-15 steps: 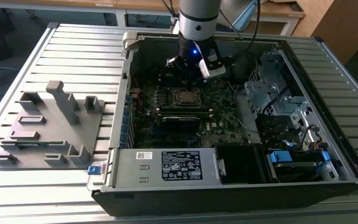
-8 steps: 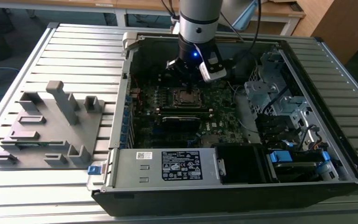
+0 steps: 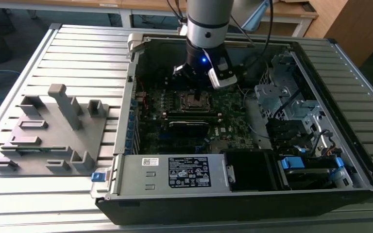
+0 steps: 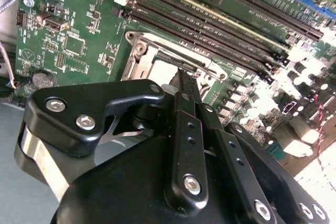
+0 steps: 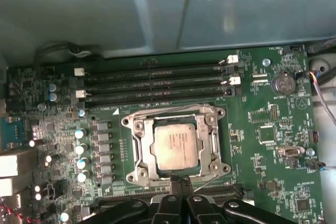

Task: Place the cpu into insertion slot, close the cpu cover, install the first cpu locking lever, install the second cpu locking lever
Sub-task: 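Install the second cpu locking lever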

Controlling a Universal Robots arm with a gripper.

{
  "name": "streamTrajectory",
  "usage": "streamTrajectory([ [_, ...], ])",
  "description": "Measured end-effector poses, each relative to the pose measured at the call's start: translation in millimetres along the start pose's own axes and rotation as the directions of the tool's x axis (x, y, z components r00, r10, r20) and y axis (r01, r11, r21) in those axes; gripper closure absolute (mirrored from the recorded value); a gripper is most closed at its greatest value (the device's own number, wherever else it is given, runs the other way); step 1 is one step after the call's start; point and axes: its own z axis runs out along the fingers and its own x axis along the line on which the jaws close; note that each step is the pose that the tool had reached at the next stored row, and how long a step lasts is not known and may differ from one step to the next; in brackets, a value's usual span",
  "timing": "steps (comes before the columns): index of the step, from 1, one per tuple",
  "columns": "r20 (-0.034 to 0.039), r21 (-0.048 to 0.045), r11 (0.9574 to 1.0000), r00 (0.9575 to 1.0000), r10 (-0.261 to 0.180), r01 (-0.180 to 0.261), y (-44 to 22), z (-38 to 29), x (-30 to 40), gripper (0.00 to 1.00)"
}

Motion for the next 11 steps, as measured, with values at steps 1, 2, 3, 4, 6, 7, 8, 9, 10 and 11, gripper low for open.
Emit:
streamTrajectory([
  [1,0.0,0.0,1.0,1.0,0.0,0.0,-1.0,0.0,-0.1,0.9],
  [2,0.0,0.0,1.0,1.0,0.0,0.0,-2.0,0.0,-0.2,0.9],
  [3,0.0,0.0001,1.0,1.0,0.0,0.0,-2.8,0.0,-0.3,0.9],
  [4,0.0001,0.0001,1.0,1.0,0.0,0.0,-3.7,0.0,-0.4,0.9],
  [6,0.0,0.0005,1.0,1.0,0.0,0.0,-5.2,0.1,-0.6,0.9],
  [7,0.0001,0.0008,1.0,1.0,0.0,0.0,-5.8,0.1,-0.6,0.9],
  [8,0.0002,0.0013,1.0,1.0,0.0,0.0,-6.1,0.2,-0.7,0.9],
  [9,0.0003,0.002,1.0,1.0,-0.001,0.001,-6.3,0.4,-0.7,0.9],
  [10,0.0004,0.0033,1.0,1.0,-0.002,0.002,-6.6,0.6,-0.7,0.9],
  [11,0.0005,0.0054,1.0,1.0,-0.004,0.004,-6.7,0.9,-0.7,0.9],
])
